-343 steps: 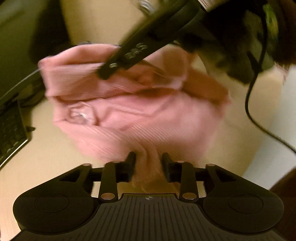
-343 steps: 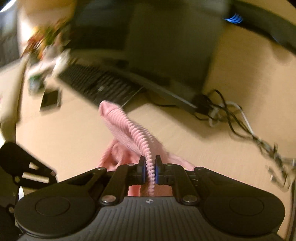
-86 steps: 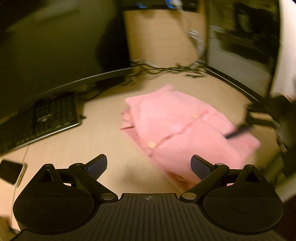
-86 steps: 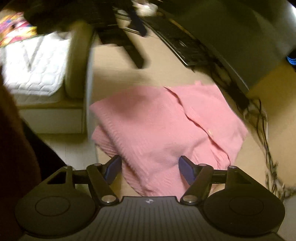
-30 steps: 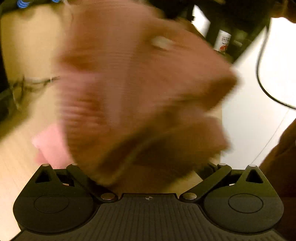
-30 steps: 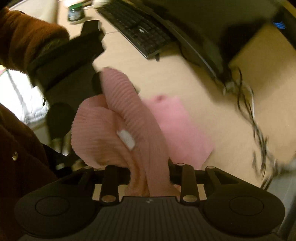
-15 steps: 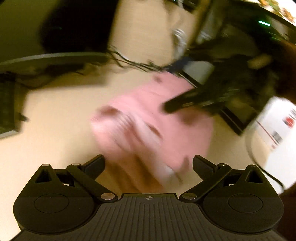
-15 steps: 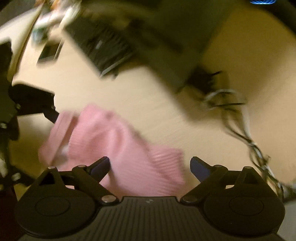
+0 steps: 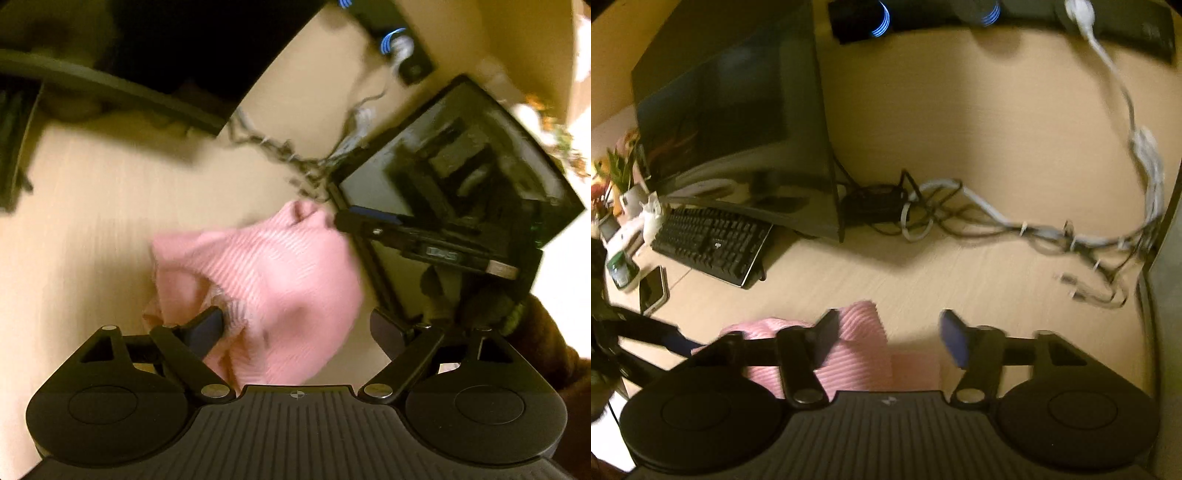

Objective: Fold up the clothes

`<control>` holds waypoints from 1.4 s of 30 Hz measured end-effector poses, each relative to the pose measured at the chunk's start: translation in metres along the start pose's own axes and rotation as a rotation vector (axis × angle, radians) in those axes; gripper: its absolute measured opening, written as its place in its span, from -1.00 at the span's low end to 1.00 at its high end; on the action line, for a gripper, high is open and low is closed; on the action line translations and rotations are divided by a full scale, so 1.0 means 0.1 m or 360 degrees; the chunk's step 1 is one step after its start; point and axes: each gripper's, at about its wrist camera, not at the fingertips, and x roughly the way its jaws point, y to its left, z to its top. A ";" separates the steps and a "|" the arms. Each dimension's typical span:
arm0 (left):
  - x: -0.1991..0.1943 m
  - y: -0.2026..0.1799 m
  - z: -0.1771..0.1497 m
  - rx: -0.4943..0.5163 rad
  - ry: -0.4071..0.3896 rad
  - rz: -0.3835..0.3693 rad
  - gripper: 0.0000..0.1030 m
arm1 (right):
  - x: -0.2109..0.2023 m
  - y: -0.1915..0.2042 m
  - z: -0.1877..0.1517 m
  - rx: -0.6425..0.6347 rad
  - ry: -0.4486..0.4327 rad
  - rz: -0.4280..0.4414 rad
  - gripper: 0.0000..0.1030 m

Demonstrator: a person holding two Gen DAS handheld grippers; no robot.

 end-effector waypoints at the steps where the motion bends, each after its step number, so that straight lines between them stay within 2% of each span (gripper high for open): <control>1: 0.05 0.01 0.00 -0.0020 0.0014 0.0026 0.71 | 0.08 -0.01 -0.03 0.0041 0.0018 0.0020 0.48; 2: 0.08 0.02 0.03 -0.0053 0.0007 0.0019 0.60 | 0.15 -0.01 -0.07 0.0074 0.0034 0.0029 0.32; 3: 0.09 0.02 0.10 -0.0092 -0.0028 -0.0021 0.56 | 0.18 0.00 -0.10 0.0090 0.0037 0.0016 -0.11; 4: 0.07 0.00 0.18 -0.0125 -0.0083 -0.0076 0.56 | 0.16 0.02 -0.14 0.0098 0.0029 -0.0007 -0.23; 5: 0.00 -0.03 0.26 -0.0138 -0.0183 -0.0145 0.57 | 0.11 0.01 -0.18 0.0099 0.0007 -0.0050 -0.23; 6: -0.09 -0.04 0.34 -0.0137 -0.0279 -0.0173 0.58 | 0.06 -0.02 -0.22 0.0095 -0.0019 -0.0124 -0.23; 7: -0.14 -0.04 0.40 -0.0127 -0.0344 -0.0146 0.58 | 0.03 -0.06 -0.26 0.0093 -0.0026 -0.0203 -0.23; 9: -0.19 -0.01 0.50 -0.0087 -0.0409 0.0029 0.61 | 0.07 -0.22 -0.37 0.0148 0.0028 -0.0335 -0.23; 11: -0.20 0.05 0.57 -0.0035 -0.0408 0.0225 0.62 | 0.18 -0.42 -0.49 0.0282 0.0130 -0.0411 -0.23; 12: -0.21 0.07 0.57 -0.0016 -0.0384 0.0282 0.63 | 0.22 -0.51 -0.54 0.0333 0.0169 -0.0446 -0.23; 13: -0.22 0.09 0.57 0.0002 -0.0364 0.0313 0.65 | 0.23 -0.55 -0.58 0.0353 0.0184 -0.0474 -0.23; 14: -0.26 0.09 0.56 0.0017 -0.0353 0.0294 0.74 | 0.22 -0.57 -0.60 0.0353 0.0176 -0.0487 -0.23; 16: -0.34 0.09 0.51 0.0037 -0.0319 0.0214 0.86 | 0.13 -0.55 -0.59 0.0334 0.0119 -0.0457 -0.23; 18: -0.39 0.08 0.45 0.0065 -0.0264 0.0138 0.88 | 0.01 -0.48 -0.52 0.0277 0.0028 -0.0390 -0.21; 23: -0.32 -0.10 0.35 0.0306 -0.0152 0.0140 0.89 | -0.28 -0.04 -0.30 -0.0015 -0.0268 -0.0237 -0.19; 25: -0.26 -0.19 0.31 0.0419 -0.0111 0.0151 0.89 | -0.27 0.13 -0.22 -0.0088 -0.0330 -0.0133 -0.19; 27: -0.17 -0.24 0.30 0.0492 -0.0075 0.0175 0.89 | -0.15 0.24 -0.16 -0.0063 -0.0308 0.0013 -0.18; 29: -0.08 -0.23 0.29 0.0504 -0.0048 0.0226 0.89 | 0.08 0.25 -0.20 -0.0026 -0.0210 0.0045 -0.19; 32: 0.08 -0.13 0.29 0.0507 0.0010 0.0370 0.89 | 0.49 0.10 -0.45 -0.0042 -0.0013 -0.0130 -0.16; 33: 0.12 -0.08 0.29 0.0520 0.0026 0.0445 0.89 | 0.56 0.00 -0.54 -0.0002 0.0022 -0.0176 -0.03; 34: 0.12 -0.04 0.29 0.0519 0.0027 0.0506 0.89 | 0.56 -0.10 -0.59 0.0061 0.0022 -0.0191 0.03; 36: 0.01 0.03 0.33 0.0476 -0.0008 0.0543 0.89 | 0.45 -0.19 -0.58 0.0126 0.0000 -0.0226 0.04; 37: -0.05 0.04 0.35 0.0463 -0.0026 0.0530 0.89 | 0.38 -0.21 -0.56 0.0141 -0.0014 -0.0247 0.04; 40: -0.23 -0.06 0.43 0.0491 -0.0081 0.0304 0.92 | 0.14 -0.24 -0.53 0.0144 -0.0060 -0.0270 0.12; 42: -0.23 -0.20 0.48 0.0586 -0.0096 0.0201 0.94 | -0.02 -0.29 -0.58 0.0229 -0.0054 -0.0210 0.39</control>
